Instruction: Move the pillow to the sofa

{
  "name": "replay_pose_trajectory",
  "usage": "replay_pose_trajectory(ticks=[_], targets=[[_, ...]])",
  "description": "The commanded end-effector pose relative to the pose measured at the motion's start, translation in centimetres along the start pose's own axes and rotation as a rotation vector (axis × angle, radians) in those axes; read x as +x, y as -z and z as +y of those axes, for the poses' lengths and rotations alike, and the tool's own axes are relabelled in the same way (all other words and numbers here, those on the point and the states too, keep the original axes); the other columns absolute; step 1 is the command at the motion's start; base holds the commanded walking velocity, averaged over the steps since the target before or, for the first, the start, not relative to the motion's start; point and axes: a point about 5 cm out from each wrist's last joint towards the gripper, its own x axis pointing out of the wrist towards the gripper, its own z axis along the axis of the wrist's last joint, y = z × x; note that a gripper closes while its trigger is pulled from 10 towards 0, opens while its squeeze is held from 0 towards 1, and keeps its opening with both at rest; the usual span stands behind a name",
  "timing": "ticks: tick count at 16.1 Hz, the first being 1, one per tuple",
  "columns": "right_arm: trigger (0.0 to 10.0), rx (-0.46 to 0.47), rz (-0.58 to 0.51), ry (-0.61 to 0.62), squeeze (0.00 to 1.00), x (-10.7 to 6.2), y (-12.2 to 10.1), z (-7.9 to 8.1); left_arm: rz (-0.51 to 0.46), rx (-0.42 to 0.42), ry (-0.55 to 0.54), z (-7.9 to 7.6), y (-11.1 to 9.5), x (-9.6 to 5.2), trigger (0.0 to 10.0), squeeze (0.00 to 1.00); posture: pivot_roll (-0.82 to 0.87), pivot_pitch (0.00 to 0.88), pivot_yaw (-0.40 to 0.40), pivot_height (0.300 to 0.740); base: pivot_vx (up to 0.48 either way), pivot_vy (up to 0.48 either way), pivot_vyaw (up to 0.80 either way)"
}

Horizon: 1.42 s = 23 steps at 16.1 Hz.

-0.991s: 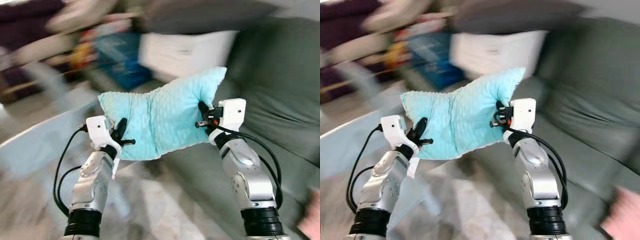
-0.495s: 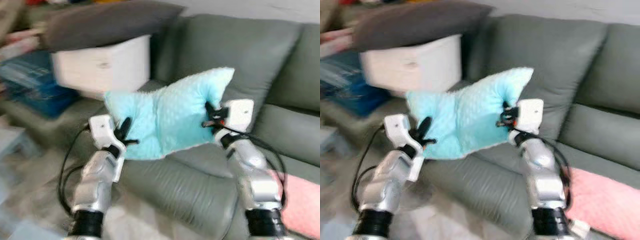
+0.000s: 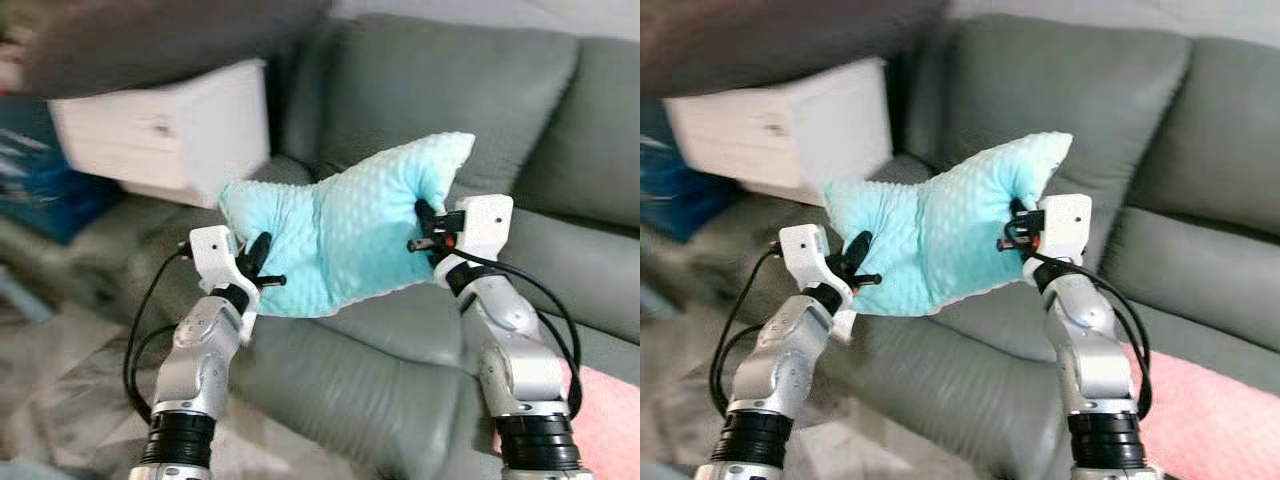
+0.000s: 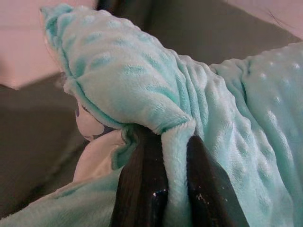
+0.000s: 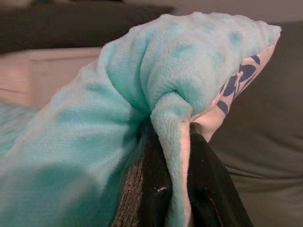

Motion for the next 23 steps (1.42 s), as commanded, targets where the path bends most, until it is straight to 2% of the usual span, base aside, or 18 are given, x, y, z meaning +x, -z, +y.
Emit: replay_pose_trajectory(ticks=[1,8,12,14,18,23], targets=[[10.0,0.007,-0.034,-0.03,0.0,0.2,-0.7,0.9,0.001,0.011,0.013,0.3,-0.2,-0.1,10.0,0.0,-0.19,0.0,0.036,0.74,0.0,0.48,0.0],[10.0,0.007,-0.035,-0.021,0.0,0.2,-0.8,0.8,0.026,0.041,0.035,0.0,0.1,-0.1,10.0,0.0,-0.19,0.0,0.04,0.74,0.0,0.48,0.0],[10.0,0.007,-0.034,-0.011,0.0,0.3,-0.7,0.7,0.047,0.117,0.053,-0.6,0.5,0.0,10.0,0.0,-0.19,0.0,0.042,0.74,0.0,0.0,0.0],[10.0,0.008,-0.025,-0.001,0.0,0.3,-0.6,0.6,0.047,0.128,0.09,-1.0,0.5,0.1,10.0,0.0,-0.19,0.0,0.043,0.74,0.0,0.0,0.0],[10.0,0.006,-0.023,0.0,0.0,0.4,-0.6,0.7,0.019,0.163,0.064,-0.5,-0.1,0.4,10.0,0.0,-0.19,0.0,0.043,0.74,0.0,0.0,-0.79],[10.0,0.003,-0.028,-0.001,0.0,0.5,-0.6,0.7,0.0,0.133,0.063,0.2,-0.9,0.8,10.0,0.0,-0.19,0.0,0.044,0.74,0.0,0.0,-0.8]])
